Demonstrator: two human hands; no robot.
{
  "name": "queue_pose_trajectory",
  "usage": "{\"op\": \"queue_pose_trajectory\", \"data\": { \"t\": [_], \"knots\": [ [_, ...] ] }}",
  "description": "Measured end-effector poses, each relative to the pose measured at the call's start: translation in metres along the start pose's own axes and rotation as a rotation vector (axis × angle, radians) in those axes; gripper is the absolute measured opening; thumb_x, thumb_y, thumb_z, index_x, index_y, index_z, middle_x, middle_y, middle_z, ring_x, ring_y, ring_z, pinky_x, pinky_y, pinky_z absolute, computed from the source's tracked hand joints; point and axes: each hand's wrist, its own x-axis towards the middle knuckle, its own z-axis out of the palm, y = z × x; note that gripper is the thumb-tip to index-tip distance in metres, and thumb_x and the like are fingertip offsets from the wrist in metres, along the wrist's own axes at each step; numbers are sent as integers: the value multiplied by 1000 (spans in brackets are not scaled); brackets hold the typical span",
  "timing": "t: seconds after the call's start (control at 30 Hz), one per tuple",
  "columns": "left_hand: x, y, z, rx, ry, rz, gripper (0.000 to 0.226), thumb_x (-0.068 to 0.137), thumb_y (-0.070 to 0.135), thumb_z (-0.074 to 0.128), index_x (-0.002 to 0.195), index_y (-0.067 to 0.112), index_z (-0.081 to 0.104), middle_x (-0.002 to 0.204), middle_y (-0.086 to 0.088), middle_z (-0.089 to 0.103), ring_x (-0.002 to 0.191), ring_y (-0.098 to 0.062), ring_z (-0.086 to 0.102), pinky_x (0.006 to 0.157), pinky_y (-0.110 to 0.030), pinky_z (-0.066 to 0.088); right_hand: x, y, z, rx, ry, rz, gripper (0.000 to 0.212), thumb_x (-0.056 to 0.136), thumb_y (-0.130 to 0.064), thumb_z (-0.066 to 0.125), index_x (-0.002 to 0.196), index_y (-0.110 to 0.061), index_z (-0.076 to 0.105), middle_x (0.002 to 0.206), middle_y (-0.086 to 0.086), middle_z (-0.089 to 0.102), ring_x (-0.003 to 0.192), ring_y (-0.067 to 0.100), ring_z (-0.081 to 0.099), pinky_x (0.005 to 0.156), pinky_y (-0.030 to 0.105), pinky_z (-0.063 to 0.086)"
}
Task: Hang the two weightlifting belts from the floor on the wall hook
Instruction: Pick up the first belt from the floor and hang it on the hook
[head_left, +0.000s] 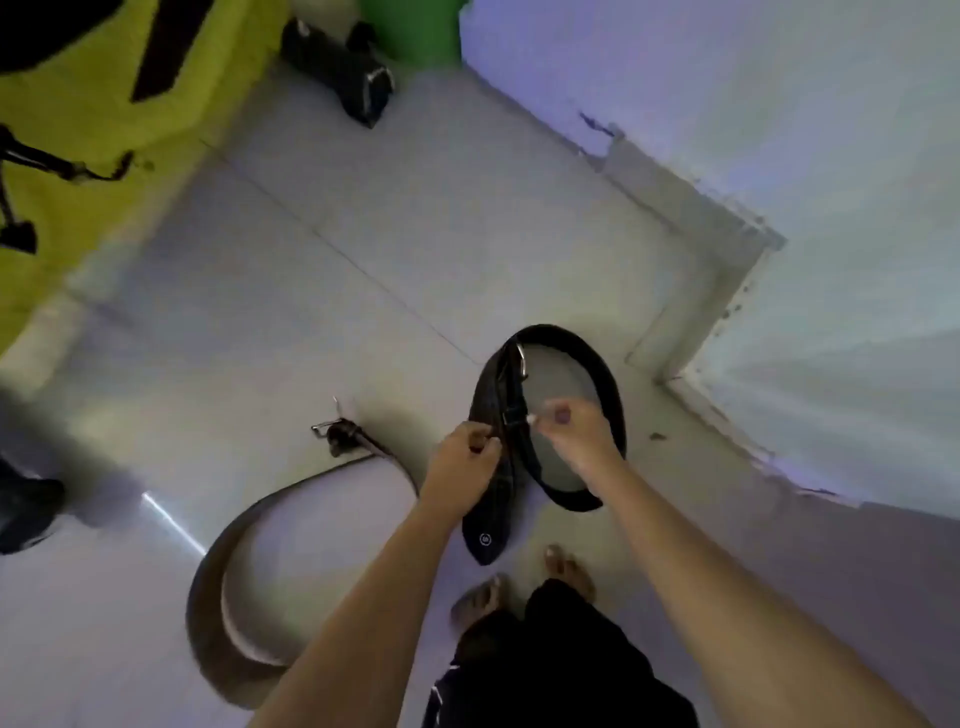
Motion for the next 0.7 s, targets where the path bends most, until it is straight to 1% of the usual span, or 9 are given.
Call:
{"op": "queue_pose_trajectory", "data": {
  "t": [0.07,0.13,0.23,0.27,0.33,0.4,0.5,0.6,0.7],
  "knots": [
    [35,-20,19,-31,10,5,34,93,20,49,124,5,55,123,-13,63,111,-25,58,78,-15,35,43,22,25,-49,-2,-28,30,82,-27,65,64,-28,42,64,-9,38,61,6,38,53,16,28],
    [66,-38,33,-48,16,-7,34,93,20,48,124,5,55,122,-12,63,111,-24,58,79,-15,36,78,36,47,-68,-34,-10,14,81,-26,66,78,-16,57,73,-1,53,70,15,53,59,19,37],
    [88,-54,45,-92,31,6,34,93,21,49,123,7,55,120,-11,64,107,-23,60,81,-20,41,101,47,62,-58,-34,-27,37,83,-22,64,112,-1,55,99,16,65,95,29,62,79,33,49],
    [89,-55,46,-103,32,5,35,93,22,49,124,8,55,119,-11,64,104,-22,60,80,-21,44,99,44,60,-89,-26,-45,35,85,-20,61,112,1,55,101,19,65,94,32,62,79,35,50],
    [82,-50,44,-144,19,1,35,93,23,48,124,9,55,116,-10,63,94,-18,59,70,-19,45,90,41,49,-115,-23,-52,29,89,-17,54,107,5,59,90,19,63,82,30,60,59,30,45],
    [62,-34,37,-165,2,18,34,93,23,48,123,9,55,112,-9,63,90,-14,56,71,-21,43,66,31,29,-149,2,-56,25,91,-14,50,103,6,61,88,17,63,79,28,59,54,28,34],
    [17,1,19,-201,-14,31,33,92,25,50,120,10,56,106,-4,61,92,-16,55,82,-25,43,7,6,-10,-118,58,-78,24,89,-13,51,102,3,63,97,22,67,90,33,63,67,29,42],
    [-41,52,-8,-245,-34,15,38,90,29,54,122,8,53,108,-2,60,102,-20,58,93,-29,45,-65,-37,-54,-16,93,-131,22,89,-16,52,102,-4,63,90,11,65,88,30,64,64,27,45],
    [-113,116,-45,-415,-51,93,12,90,25,57,98,17,57,92,1,65,93,-18,64,77,-20,52,-144,-99,-104,84,124,-201,18,89,-18,53,102,-10,62,89,6,64,84,24,62,70,30,48]
  ]
}}
